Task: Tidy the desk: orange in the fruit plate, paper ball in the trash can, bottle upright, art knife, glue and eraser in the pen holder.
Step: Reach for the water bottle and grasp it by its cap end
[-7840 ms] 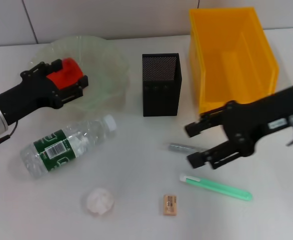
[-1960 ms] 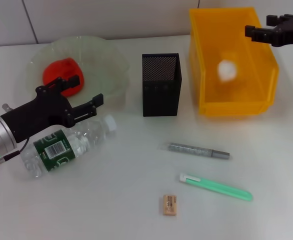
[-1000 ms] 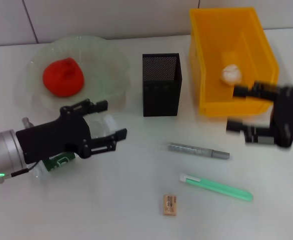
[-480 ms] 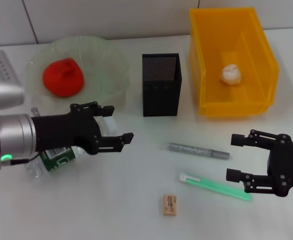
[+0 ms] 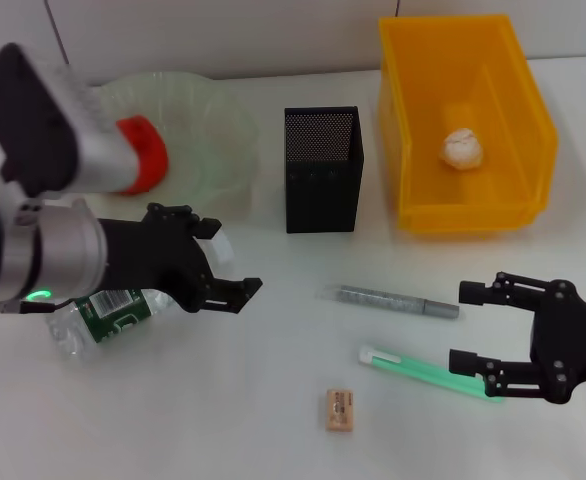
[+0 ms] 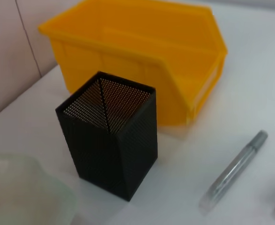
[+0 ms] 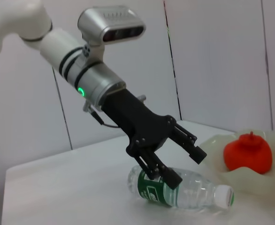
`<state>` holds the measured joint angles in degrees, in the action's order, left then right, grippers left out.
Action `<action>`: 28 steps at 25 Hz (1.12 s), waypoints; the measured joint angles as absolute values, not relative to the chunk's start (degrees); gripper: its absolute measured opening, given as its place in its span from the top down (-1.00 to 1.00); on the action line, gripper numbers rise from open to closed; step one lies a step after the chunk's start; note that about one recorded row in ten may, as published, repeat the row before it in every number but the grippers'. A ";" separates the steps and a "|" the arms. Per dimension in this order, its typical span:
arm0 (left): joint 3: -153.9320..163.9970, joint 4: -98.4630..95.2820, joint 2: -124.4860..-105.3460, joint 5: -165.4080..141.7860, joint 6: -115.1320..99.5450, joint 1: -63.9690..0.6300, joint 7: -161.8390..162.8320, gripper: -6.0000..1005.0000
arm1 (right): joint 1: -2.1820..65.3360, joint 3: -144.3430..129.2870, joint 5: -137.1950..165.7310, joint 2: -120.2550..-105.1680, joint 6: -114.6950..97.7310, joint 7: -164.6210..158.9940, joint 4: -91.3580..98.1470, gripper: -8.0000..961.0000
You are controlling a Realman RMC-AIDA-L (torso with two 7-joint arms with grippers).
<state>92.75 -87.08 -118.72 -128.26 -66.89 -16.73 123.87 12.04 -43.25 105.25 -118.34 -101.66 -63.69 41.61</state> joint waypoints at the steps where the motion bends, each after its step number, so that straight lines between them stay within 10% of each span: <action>1: 94.10 -88.14 -118.76 -130.80 -66.75 -17.09 125.88 -0.65 | 12.08 -43.25 105.37 -118.34 -101.53 -63.69 41.61 -0.65; 28: 103.08 -75.86 -119.15 -144.16 -56.76 -27.88 138.27 -0.65 | 13.67 -43.32 106.53 -118.21 -100.16 -63.72 39.82 -0.65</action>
